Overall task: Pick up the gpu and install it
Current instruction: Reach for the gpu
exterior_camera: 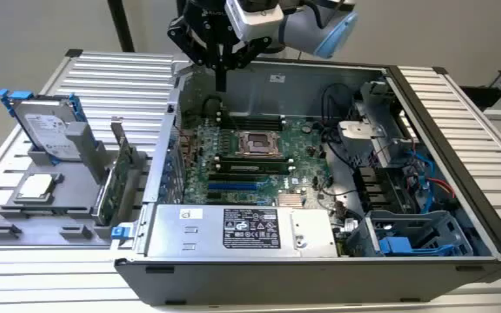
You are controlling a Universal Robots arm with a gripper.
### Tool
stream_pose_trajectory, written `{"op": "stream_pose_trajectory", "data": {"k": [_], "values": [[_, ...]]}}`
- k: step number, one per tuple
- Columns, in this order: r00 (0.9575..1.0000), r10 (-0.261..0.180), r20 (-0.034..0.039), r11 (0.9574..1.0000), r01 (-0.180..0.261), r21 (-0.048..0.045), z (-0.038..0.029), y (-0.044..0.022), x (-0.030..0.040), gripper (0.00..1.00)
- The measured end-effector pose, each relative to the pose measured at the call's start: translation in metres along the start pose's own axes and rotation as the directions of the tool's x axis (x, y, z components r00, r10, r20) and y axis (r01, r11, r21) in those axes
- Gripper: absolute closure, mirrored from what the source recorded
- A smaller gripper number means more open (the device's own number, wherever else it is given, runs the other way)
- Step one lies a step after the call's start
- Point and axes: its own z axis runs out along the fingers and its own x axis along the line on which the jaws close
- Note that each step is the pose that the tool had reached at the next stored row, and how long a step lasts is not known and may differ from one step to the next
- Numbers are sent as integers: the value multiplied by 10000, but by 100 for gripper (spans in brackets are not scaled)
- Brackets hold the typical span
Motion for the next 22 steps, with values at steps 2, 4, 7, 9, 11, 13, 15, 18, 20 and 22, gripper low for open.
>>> {"op": "stream_pose_trajectory", "data": {"k": [2, 4, 7, 9, 11, 13, 15, 18, 20, 22], "values": [[10000, 0, 0, 10000, 0, 0, 0, 0, 0, 100], [10000, 0, 0, 10000, 0, 0, 0, 0, 0, 100], [10000, 0, 0, 10000, 0, 0, 0, 0, 0, 100], [10000, 1, 0, 10000, -1, 0, 0, 0, 0, 100], [10000, 1, 0, 10000, -1, 0, 0, 0, 0, 100], [10000, 1, 1, 10000, -1, 0, 0, 0, 3, 100], [10000, -1, 0, 10000, 1, 0, 0, 0, 4, 100], [10000, 1, 0, 10000, -1, 0, 0, -1, 16, 100], [10000, 1, 0, 10000, -1, 1, -1, -2, 30, 100], [10000, 0, 0, 10000, 0, 0, -1, -3, 45, 100]]}}
